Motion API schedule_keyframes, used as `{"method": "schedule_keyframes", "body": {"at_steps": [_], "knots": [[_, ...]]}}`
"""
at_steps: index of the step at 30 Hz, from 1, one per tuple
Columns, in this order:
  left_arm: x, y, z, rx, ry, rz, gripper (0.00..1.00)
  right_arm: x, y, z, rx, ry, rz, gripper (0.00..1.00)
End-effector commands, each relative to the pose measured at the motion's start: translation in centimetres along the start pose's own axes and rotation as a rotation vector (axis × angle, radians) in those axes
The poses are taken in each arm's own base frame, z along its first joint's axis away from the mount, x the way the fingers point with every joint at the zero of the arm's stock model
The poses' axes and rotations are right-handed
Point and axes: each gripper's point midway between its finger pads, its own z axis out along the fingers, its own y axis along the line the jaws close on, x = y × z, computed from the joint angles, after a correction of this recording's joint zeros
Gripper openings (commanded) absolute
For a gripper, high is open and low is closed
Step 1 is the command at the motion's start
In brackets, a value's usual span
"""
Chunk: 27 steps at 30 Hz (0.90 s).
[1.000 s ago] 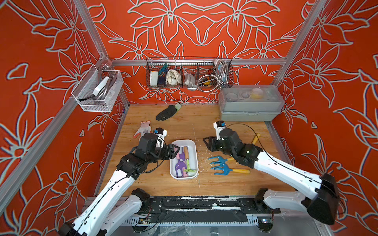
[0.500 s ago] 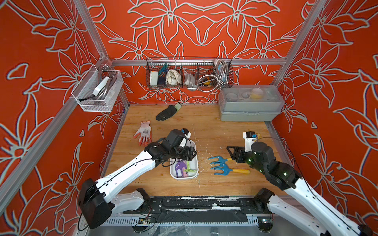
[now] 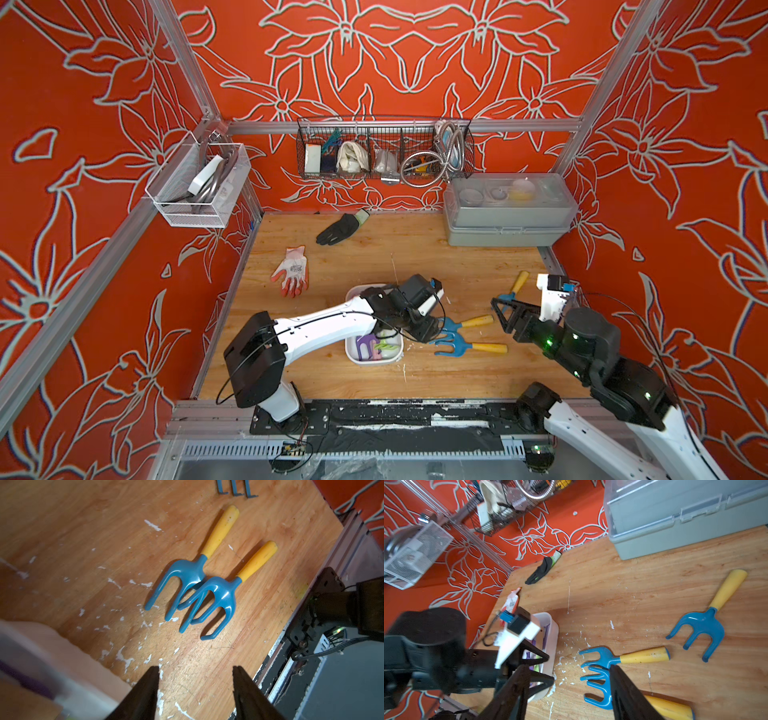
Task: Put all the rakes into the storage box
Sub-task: Pick up the rake at the center of the board.
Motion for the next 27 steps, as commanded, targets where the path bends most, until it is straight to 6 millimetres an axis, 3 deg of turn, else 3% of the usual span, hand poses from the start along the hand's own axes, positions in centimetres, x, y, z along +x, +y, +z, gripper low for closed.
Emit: {"method": "schedule_keyframes", "body": {"at_steps": [1, 9, 15, 21, 27], "knots": [[-1.6, -1.2, 0.8, 0.001, -0.044, 0.11, 0.59, -2.5, 1.5, -2.3, -0.08, -0.086, 0.044, 0.61], [-2.3, -5.1, 4.3, -0.007, 0.0, 0.363, 0.58, -6.0, 6.7, -4.9, -0.261, -0.083, 0.034, 0.61], [-2.8, -7.3, 7.0, 0.001, 0.053, 0.485, 0.57, -8.6, 8.9, -8.1, -0.37, -0.142, 0.053, 0.62], [-2.8, -8.7, 10.5, -0.022, 0.123, 0.586, 0.57, -9.2, 9.8, -8.9, -0.403, -0.14, 0.05, 0.62], [-2.5, -8.9, 13.7, -0.029, 0.175, 0.603, 0.56, -8.2, 9.5, -7.8, -0.387, -0.105, 0.05, 0.63]]}}
